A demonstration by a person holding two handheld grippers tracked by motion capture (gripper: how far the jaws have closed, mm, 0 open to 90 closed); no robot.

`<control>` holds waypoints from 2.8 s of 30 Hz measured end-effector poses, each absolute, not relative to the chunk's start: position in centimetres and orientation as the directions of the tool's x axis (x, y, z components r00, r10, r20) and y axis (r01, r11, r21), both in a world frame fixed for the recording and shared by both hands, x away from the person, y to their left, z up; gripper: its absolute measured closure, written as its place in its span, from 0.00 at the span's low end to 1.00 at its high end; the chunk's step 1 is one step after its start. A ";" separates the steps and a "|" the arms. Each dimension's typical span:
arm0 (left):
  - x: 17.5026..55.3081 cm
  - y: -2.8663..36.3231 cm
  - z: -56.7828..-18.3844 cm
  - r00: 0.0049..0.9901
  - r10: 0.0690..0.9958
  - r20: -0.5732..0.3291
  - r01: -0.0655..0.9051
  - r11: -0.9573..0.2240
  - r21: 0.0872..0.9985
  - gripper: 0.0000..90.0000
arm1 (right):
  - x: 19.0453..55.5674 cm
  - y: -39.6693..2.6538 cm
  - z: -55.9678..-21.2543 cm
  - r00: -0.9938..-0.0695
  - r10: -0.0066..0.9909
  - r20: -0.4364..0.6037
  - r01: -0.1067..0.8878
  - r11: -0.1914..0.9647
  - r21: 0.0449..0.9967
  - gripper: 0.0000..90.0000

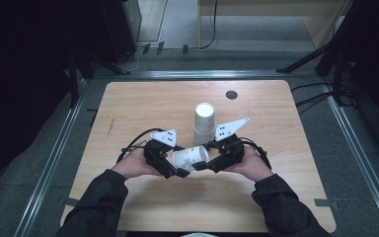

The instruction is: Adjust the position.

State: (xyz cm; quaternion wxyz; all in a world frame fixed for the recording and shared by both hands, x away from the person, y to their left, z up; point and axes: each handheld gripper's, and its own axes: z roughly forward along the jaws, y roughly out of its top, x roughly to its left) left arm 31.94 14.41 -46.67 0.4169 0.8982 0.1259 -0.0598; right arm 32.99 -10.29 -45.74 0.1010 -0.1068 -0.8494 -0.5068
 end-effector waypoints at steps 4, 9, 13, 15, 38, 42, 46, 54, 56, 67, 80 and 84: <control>31.9 14.5 -46.7 0.962 0.174 -0.209 0.272 -0.622 0.734 0.25 | 33.0 -10.2 -45.8 -0.958 0.080 0.276 0.281 0.466 0.839 0.39; 32.0 14.5 -46.7 0.962 0.172 -0.211 0.272 -0.627 0.730 0.26 | 33.1 -10.2 -45.9 -0.958 0.081 0.276 0.281 0.468 0.838 0.39; 32.0 14.5 -46.7 0.963 0.172 -0.209 0.271 -0.628 0.730 0.27 | 33.0 -10.2 -45.9 -0.958 0.080 0.275 0.280 0.472 0.836 0.38; 31.9 14.5 -46.7 0.963 0.173 -0.206 0.269 -0.627 0.731 0.27 | 33.1 -10.2 -45.9 -0.958 0.078 0.275 0.279 0.471 0.837 0.37; 32.8 16.2 -43.9 0.962 0.228 -0.149 0.269 -0.703 0.658 0.27 | 33.2 -11.1 -46.5 -0.960 0.159 0.229 0.278 0.510 0.814 0.25; 32.9 15.8 -43.9 0.965 0.223 -0.137 0.259 -0.741 0.619 0.27 | 33.1 -11.2 -46.6 -0.962 0.166 0.218 0.273 0.515 0.813 0.25; 32.9 15.1 -44.3 0.968 0.219 -0.122 0.249 -0.782 0.572 0.27 | 33.1 -11.4 -46.7 -0.961 0.176 0.215 0.276 0.516 0.811 0.25; 32.7 13.4 -45.3 0.975 0.190 -0.114 0.222 -0.846 0.486 0.27 | 32.9 -11.0 -47.1 -0.961 0.174 0.213 0.274 0.533 0.801 0.25; 32.6 13.0 -45.6 0.977 0.181 -0.114 0.213 -0.857 0.469 0.27 | 32.8 -10.7 -47.2 -0.964 0.168 0.208 0.266 0.540 0.799 0.25; 32.2 11.9 -46.3 0.976 0.176 -0.129 0.215 -0.878 0.427 0.27 | 32.3 -8.7 -48.2 -0.970 0.126 0.207 0.241 0.591 0.770 0.27; 32.0 11.6 -46.5 0.978 0.164 -0.128 0.204 -0.883 0.423 0.27 | 32.0 -8.2 -48.6 -0.976 0.102 0.195 0.215 0.618 0.756 0.35; 32.1 11.8 -46.4 0.977 0.156 -0.146 0.205 -0.877 0.435 0.24 | 32.0 -8.3 -48.4 -0.978 0.085 0.193 0.204 0.615 0.762 0.37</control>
